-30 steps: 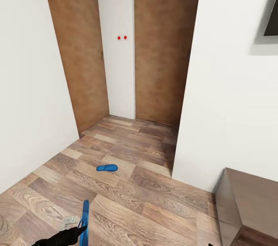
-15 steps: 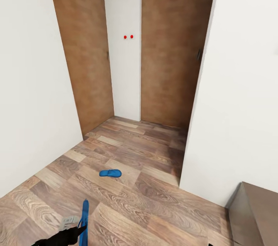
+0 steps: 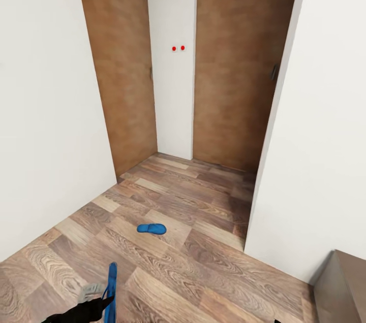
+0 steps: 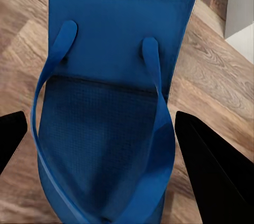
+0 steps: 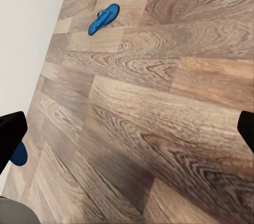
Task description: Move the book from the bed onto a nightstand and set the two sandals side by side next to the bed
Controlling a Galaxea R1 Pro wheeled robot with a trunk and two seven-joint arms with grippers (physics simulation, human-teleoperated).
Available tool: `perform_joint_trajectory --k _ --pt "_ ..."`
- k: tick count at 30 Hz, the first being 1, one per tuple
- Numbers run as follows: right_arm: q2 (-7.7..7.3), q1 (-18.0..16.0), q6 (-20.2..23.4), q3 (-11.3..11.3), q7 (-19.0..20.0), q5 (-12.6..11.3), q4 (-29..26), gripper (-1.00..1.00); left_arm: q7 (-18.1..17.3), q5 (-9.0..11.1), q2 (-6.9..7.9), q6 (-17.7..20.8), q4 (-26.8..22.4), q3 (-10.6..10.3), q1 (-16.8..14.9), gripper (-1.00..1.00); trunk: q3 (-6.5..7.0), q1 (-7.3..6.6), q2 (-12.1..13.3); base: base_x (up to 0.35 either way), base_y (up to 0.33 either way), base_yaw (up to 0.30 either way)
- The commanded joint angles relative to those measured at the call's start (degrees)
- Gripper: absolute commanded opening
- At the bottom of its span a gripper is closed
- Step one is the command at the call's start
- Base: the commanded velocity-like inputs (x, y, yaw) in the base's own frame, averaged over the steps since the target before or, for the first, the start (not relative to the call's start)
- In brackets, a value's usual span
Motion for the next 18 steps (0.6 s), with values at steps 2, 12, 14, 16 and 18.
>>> perform_joint_trajectory --k 2,12,14,16,18 --pt "0.0 0.0 0.6 -0.1 0.2 -0.4 0.0 1.0 -0.2 -0.7 0.01 -0.3 0.0 0.4 -0.1 -1.0 -0.06 -0.01 0.0 0.001 0.0 0.236" --pt "0.0 0.0 0.6 -0.1 0.2 -0.4 0.0 1.0 -0.2 -0.6 -0.01 -0.4 0.0 0.4 -0.1 -1.0 -0.06 -0.01 0.0 0.151 -0.132 0.191" --pt "0.0 0.0 0.6 -0.1 0.2 -0.4 0.0 1.0 -0.2 -0.6 0.02 -0.4 0.0 0.4 -0.1 -1.0 -0.06 -0.01 0.0 0.217 -0.17 0.026" --pt "0.0 0.0 0.6 0.0 0.2 -0.4 0.0 1.0 -0.2 -0.6 0.04 -0.4 0.0 0.4 -0.1 -1.0 -0.06 -0.01 0.0 0.195 -0.099 0.012" --pt "0.0 0.0 0.6 0.0 0.2 -0.4 0.0 1.0 -0.2 -0.6 0.03 -0.4 0.0 0.4 -0.1 -1.0 -0.06 -0.01 0.0 0.168 -0.044 0.005"
